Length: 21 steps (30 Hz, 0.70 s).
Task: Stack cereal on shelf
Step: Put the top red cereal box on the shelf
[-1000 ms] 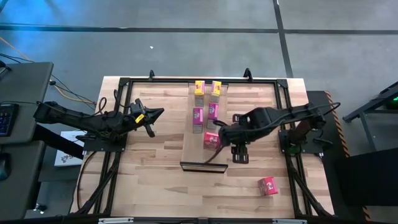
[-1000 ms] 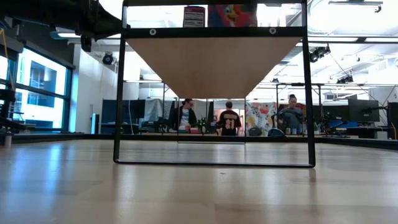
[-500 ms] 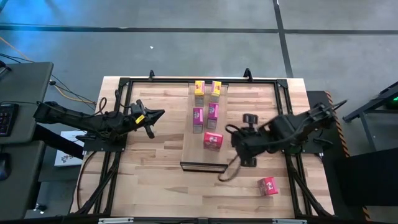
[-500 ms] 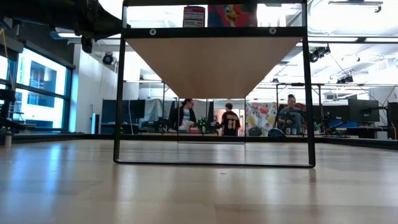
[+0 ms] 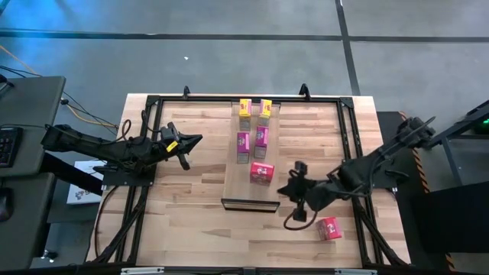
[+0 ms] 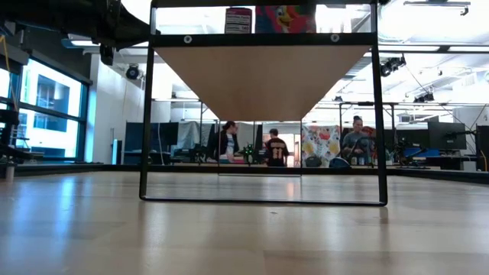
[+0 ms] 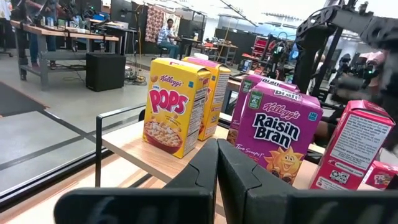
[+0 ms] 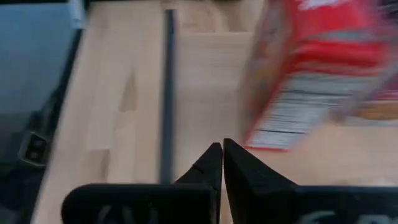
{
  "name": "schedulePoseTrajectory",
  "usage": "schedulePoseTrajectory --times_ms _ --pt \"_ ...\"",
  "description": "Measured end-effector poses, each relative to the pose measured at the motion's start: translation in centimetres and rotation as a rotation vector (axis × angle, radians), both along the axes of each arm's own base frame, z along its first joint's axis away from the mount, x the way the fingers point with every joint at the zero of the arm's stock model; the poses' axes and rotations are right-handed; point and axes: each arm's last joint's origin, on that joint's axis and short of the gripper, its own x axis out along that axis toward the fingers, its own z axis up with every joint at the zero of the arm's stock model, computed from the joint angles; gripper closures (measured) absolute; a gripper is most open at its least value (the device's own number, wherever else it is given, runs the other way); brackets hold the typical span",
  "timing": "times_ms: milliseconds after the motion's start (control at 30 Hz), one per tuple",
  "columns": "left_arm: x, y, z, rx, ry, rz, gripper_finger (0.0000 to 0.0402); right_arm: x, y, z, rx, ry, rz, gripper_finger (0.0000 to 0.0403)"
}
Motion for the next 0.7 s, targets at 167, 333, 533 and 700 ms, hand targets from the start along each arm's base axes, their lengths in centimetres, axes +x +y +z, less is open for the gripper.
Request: schedulePoseTrajectory --times_ms 167,333,533,700 --pt "0.0 0.0 0.0 0.001 0.000 0.000 0.0401 0.4 0.3 -2.3 0.007 -0.049 0.067 0.0402" --pt "0.0 0.0 0.0 0.001 0.000 0.000 0.0402 0.7 -0.6 -3.0 -0.125 -0.099 -0.036 0.0402" --pt "0.0 0.0 0.0 0.001 0.000 0.000 0.0402 1.7 -1.6 -2.9 -0.068 -0.148 -0.028 0.0403" --pt "0.0 0.0 0.0 0.001 0.000 -0.001 0.0402 2.0 -2.2 -2.9 -0.106 -0.148 -0.052 0.0403"
